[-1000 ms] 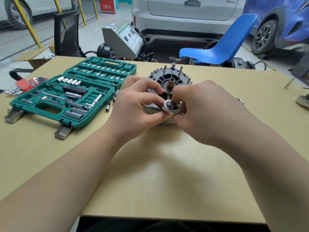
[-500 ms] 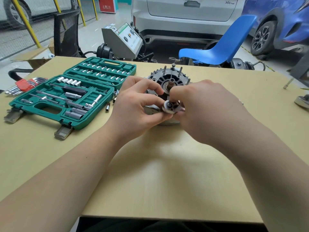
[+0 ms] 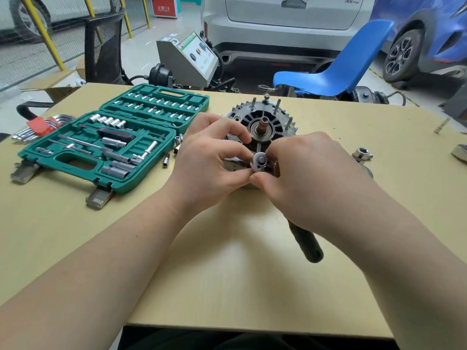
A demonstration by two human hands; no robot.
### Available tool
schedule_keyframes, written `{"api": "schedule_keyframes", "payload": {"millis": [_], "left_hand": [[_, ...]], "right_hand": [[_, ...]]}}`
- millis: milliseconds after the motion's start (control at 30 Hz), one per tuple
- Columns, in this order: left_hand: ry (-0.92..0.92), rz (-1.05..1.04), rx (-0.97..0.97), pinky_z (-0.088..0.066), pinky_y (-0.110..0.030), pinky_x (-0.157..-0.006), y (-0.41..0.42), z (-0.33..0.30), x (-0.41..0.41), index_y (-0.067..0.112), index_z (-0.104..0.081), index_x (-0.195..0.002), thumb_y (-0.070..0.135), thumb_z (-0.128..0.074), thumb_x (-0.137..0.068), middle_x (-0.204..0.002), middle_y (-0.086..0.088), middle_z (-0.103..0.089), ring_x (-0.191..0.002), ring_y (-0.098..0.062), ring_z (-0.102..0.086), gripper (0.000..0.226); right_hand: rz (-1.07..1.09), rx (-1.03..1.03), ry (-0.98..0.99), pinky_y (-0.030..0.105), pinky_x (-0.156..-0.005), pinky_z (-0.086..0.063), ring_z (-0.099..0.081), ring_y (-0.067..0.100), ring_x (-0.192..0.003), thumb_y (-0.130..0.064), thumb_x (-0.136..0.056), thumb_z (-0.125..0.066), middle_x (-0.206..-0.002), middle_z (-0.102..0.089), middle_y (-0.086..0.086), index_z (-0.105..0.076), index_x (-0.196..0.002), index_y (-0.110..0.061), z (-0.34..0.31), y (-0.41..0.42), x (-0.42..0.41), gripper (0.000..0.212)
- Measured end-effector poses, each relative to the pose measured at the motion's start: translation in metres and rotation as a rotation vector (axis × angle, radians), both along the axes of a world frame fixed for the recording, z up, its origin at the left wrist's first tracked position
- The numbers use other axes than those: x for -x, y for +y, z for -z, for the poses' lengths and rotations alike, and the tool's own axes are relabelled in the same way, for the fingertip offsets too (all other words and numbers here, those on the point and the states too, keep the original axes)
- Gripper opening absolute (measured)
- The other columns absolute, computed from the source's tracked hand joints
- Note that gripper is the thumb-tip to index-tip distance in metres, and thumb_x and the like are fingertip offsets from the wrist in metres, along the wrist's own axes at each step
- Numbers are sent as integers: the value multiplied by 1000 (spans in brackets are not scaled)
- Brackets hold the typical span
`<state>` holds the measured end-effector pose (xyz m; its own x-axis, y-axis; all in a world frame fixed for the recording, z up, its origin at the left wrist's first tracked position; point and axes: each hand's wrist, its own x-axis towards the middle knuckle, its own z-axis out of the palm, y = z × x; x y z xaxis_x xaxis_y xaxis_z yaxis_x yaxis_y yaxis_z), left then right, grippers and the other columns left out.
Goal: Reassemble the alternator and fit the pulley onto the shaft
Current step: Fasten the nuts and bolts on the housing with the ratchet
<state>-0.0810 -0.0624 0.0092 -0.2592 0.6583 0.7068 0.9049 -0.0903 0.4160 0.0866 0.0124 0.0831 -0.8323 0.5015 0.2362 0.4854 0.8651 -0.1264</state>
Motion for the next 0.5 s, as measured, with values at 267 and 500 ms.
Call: {"api": "schedule_keyframes", "payload": {"millis": [267,500], "left_hand": [[-4,-34,8,-37,-30,-101,2,2,-3,20,-84,-82,38,-87,-77,-111,4,-71,-110,-23,-50,19],[-42,-12,-38,-34,-22,-101,3,5,-2,21,-84,-78,42,-86,-80,-109,6,-72,-108,-19,-49,21]], "right_hand": [[25,30,110,32,-66,-36,-54,26,-81,-48,-93,-63,-84,-60,3,-61,-99,-20,11,2,0,29],[17,-12,-16,34,-57,-29,-50,28,-79,-45,-95,-62,-77,-49,-2,-48,-85,-26,1,1,-2,26]]}}
